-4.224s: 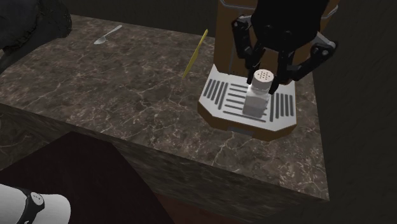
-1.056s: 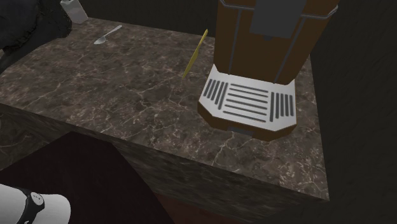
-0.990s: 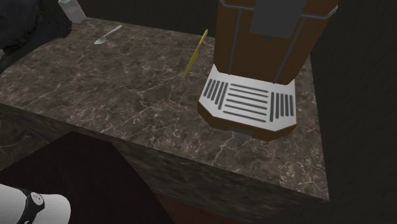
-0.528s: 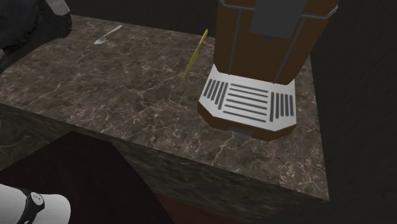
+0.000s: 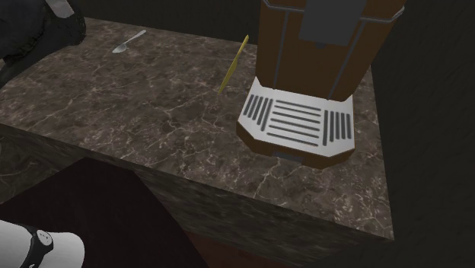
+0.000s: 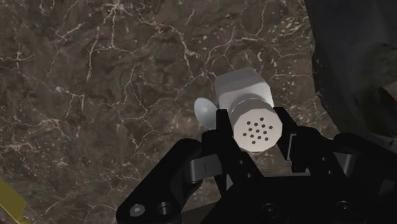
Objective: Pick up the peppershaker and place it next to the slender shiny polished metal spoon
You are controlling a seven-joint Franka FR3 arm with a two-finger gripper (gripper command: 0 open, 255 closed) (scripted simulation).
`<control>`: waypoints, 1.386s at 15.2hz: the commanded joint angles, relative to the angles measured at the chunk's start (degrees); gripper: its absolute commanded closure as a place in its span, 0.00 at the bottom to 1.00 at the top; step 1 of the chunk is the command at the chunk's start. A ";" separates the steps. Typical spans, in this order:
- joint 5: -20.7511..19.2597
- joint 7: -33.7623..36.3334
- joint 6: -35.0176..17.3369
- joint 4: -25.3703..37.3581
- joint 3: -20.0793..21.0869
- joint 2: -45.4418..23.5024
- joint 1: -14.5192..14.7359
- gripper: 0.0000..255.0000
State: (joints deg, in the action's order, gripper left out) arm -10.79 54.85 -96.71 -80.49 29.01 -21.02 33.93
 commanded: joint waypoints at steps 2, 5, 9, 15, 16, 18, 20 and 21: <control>-0.23 0.30 -2.07 -1.69 -0.09 -0.42 0.00 1.00; -0.32 0.44 -4.35 -3.94 -0.18 -0.48 -0.22 1.00; -0.55 0.68 -7.29 -6.65 -0.32 -0.76 -0.42 1.00; -1.11 1.15 -11.51 -10.17 -0.60 -1.59 -0.55 1.00; -1.23 1.23 -12.19 -10.69 -0.66 -1.77 -0.56 1.00; -1.48 1.42 -13.54 -11.70 -0.78 -2.17 -0.55 1.00; -1.76 1.62 -14.87 -12.64 -0.91 -2.62 -0.53 1.00; -1.91 1.73 -15.53 -13.09 -0.98 -2.86 -0.51 1.00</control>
State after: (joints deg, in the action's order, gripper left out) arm -12.56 56.48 -111.59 -93.15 28.10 -23.66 33.41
